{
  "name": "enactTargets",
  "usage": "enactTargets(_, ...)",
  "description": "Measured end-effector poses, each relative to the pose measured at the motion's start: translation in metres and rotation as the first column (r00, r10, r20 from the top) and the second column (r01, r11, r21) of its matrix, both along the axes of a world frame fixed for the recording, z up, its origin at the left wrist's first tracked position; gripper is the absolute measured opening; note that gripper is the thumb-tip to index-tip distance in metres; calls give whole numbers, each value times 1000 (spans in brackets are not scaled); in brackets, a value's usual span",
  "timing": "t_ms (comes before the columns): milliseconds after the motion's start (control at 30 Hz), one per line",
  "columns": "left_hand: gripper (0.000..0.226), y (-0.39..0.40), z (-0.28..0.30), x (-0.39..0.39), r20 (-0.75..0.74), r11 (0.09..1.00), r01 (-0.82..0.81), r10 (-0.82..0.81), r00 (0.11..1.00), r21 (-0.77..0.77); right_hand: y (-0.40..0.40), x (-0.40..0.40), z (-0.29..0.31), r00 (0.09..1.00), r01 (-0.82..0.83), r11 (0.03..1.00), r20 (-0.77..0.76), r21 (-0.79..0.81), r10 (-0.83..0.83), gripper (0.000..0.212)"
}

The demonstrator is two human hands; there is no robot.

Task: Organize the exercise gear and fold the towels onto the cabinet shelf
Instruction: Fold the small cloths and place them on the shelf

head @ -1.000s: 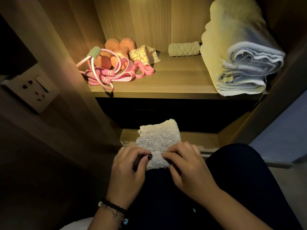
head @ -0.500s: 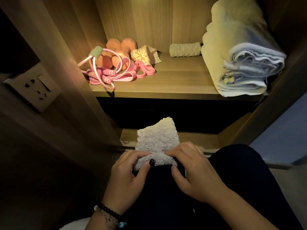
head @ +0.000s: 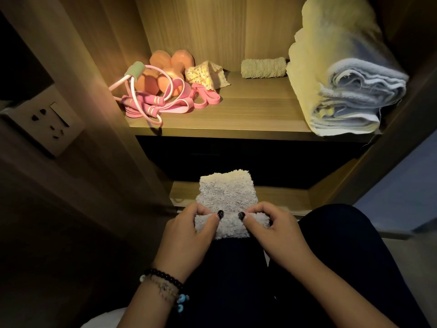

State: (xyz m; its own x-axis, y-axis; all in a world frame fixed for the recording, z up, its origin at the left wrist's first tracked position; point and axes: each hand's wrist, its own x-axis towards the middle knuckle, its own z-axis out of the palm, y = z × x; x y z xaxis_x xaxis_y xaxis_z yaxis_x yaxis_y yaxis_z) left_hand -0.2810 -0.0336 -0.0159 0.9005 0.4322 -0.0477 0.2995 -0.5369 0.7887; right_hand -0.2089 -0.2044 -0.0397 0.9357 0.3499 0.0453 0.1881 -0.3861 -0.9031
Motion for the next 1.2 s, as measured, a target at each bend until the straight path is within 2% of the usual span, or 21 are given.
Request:
enactTargets(100, 18, 0, 0, 7, -34, 996, -91, 90, 995, -11, 3, 0, -2, 995, 92, 995, 34, -39, -90, 14)
enactTargets(167, 20, -1, -2, 9, -36, 992, -122, 122, 992, 21, 5, -2, -1, 986, 86, 992, 153, -95, -71, 18)
enactTargets(200, 20, -2, -3, 10, -20, 991, -125, 126, 992, 52, 4, -4, 1, 964, 80, 988, 261, -134, -42, 18)
enactTargets(267, 21, -2, -7, 10, 40, 988, -122, 118, 992, 95, 2, -5, 2, 855, 44, 974, 513, -222, 79, 15)
enactTargets(333, 29, 4, -10, 14, 84, 988, -140, 134, 987, 70, 0, -8, 0, 741, -31, 952, 632, -304, 226, 19)
enactTargets(400, 42, 12, -12, 19, 42, 970, -195, 203, 978, -146, -1, -11, 0, 747, -97, 949, 608, -299, 268, 22)
enactTargets(467, 45, 18, -10, 27, -44, 866, -251, 258, 965, -433, -3, -11, 3, 788, -147, 954, 552, -261, 273, 26)
enactTargets(500, 41, 20, -10, 32, -82, 826, -267, 262, 962, -496, -4, -11, 5, 791, -169, 946, 535, -275, 297, 29)
enactTargets(633, 26, 29, -1, 47, -180, 785, -253, 182, 967, -566, -5, -10, 6, 785, -257, 886, 450, -386, 425, 45)
enactTargets(733, 27, 31, 2, 52, -204, 716, -272, 183, 962, -643, -3, -2, 9, 853, -326, 889, 304, -323, 423, 52)
enactTargets(867, 13, 26, -2, 52, -209, 592, -318, 247, 946, -741, 0, 8, 14, 806, -289, 842, 358, -456, 471, 46)
enactTargets(967, 16, 30, -11, 47, -263, 500, -373, 279, 924, -782, 1, 6, 16, 774, -277, 824, 393, -494, 496, 37)
enactTargets(1067, 21, 37, -21, 41, -271, 523, -384, 281, 920, -761, 2, 2, 16, 754, -296, 818, 405, -493, 517, 32)
enactTargets(1200, 3, 45, -28, 32, -260, 703, -389, 289, 921, -596, 6, 1, 19, 763, -315, 797, 361, -515, 535, 30)
